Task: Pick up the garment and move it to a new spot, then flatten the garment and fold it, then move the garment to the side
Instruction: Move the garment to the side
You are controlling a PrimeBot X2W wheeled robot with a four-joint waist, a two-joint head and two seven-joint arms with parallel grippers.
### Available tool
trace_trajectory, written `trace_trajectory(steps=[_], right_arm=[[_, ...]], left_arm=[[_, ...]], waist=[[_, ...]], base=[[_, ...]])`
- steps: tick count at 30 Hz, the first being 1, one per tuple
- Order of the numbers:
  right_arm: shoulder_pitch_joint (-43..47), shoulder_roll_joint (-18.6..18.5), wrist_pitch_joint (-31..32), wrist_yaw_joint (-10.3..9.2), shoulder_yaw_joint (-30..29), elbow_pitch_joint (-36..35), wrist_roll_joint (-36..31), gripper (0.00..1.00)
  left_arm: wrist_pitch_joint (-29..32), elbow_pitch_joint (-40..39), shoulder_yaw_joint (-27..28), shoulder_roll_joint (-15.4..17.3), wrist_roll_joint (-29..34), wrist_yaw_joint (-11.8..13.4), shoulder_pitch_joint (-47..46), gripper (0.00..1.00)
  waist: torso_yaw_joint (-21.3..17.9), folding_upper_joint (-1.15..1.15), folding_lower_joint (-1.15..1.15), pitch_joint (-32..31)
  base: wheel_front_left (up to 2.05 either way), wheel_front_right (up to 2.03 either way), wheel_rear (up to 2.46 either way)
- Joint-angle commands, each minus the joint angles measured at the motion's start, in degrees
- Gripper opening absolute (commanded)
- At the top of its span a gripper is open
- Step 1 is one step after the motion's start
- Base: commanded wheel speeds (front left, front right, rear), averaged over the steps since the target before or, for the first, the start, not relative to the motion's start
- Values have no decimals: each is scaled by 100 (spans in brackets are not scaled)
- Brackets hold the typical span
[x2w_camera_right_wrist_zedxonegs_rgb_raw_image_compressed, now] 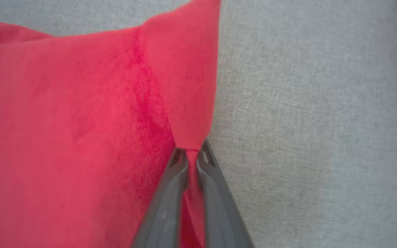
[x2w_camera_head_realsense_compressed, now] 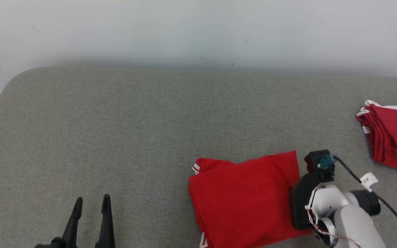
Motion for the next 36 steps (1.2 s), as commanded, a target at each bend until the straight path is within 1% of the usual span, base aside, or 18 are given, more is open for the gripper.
trace_trajectory(steps=[1,5,11,14,18,23,28,32,36], right_arm=[[-179,-22,-13,11,-43,-68,-163,0],[-807,-248,67,11,-210,3,-241,0],[-1926,-710,286,10,-545,547,-286,0],[-2342,-956,496,8,-617,685,-385,0],[-2659,-1291,929,7,-653,507,-423,0],[-2743,-1629,1275,7,-995,39,-417,0],[-2827,-1690,1402,7,-1404,-388,-468,0],[-2836,-1686,1469,7,-1603,-562,-540,0],[-2978,-1738,1421,7,-1952,-525,-769,0]], left_arm=[[-17,-53,26,-7,9,-9,-75,100],[-15,-213,4,-7,52,-9,-189,100],[-16,-448,-127,-6,133,-9,-388,100],[-16,-527,-197,-6,138,-9,-503,100],[-16,-591,-247,18,124,-8,-585,100],[-16,-591,-256,68,73,-3,-636,100],[-16,-573,-276,136,64,-3,-737,100],[-16,-550,-313,185,60,-3,-776,100],[-16,-536,-404,263,61,-3,-900,100]], waist=[[-83,0,-1,69],[-217,0,-1,217],[-310,0,-1,565],[-323,0,-1,733],[-371,0,-1,888],[-461,0,-1,1012],[-560,0,-1,1131],[-596,0,-1,1217],[-582,0,-1,1385]], base=[[0,0,0],[0,0,0],[0,0,0],[0,0,0],[0,0,0],[0,0,0],[0,0,0],[0,0,0],[0,0,0]])
